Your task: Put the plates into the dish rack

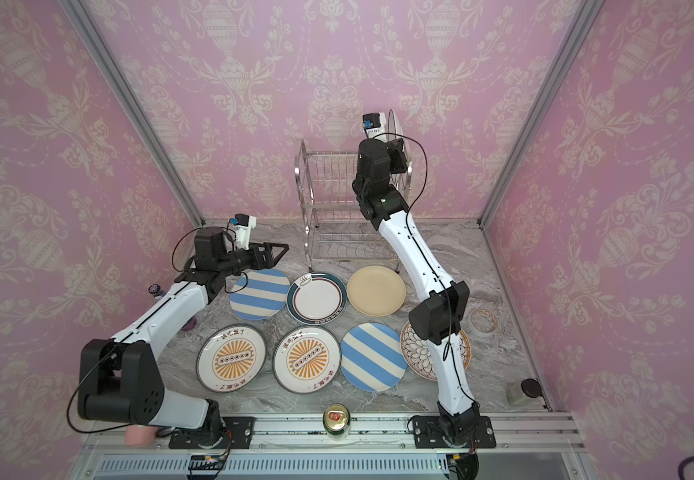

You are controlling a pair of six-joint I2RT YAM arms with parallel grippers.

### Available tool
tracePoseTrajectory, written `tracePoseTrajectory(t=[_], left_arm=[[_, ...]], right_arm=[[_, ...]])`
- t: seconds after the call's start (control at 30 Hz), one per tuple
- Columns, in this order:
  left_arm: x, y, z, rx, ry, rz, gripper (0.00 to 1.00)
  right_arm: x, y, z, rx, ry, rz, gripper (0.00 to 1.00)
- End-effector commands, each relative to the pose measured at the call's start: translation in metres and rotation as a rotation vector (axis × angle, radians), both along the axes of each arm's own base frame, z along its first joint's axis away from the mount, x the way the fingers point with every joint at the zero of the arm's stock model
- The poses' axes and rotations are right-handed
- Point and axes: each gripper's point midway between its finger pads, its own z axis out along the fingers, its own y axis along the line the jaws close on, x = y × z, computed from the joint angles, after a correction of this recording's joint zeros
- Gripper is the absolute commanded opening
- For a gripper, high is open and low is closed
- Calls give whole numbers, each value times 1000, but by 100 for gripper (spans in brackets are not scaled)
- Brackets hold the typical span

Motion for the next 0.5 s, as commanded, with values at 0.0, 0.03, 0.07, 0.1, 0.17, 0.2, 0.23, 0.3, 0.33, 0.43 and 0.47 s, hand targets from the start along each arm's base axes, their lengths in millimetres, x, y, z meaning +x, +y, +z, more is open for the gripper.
tracePoseTrajectory(t=[0.0,0.03,0.07,0.1,0.17,0.2,0.23,0.3,0.33,0.43,0.47], left_arm=[[-4,2,8,15,-29,-15,99],[-4,2,8,15,-28,-15,99],[-4,2,8,16,-29,-16,99],[-4,2,8,16,-30,-16,99],[-4,2,9,16,-31,-16,99],[-4,2,9,17,-30,-17,99],[-5,2,9,19,-28,-17,99],[-4,2,8,22,-27,-19,99],[-4,2,8,24,-28,-18,99],[-4,3,7,26,-26,-17,99],[-4,3,7,26,-26,-17,99]], right_arm=[[-22,-5,40,81,-126,31,0],[-21,-3,38,81,-124,33,0],[-19,-3,36,81,-120,33,0],[-17,-3,32,80,-115,29,0],[-14,-4,26,81,-104,22,0],[-11,-4,23,82,-98,19,0],[-10,-5,20,86,-96,16,0],[-7,-7,15,93,-91,15,0],[-5,-9,12,98,-87,17,0],[-1,-12,4,107,-71,16,0],[1,-14,2,104,-65,9,0]])
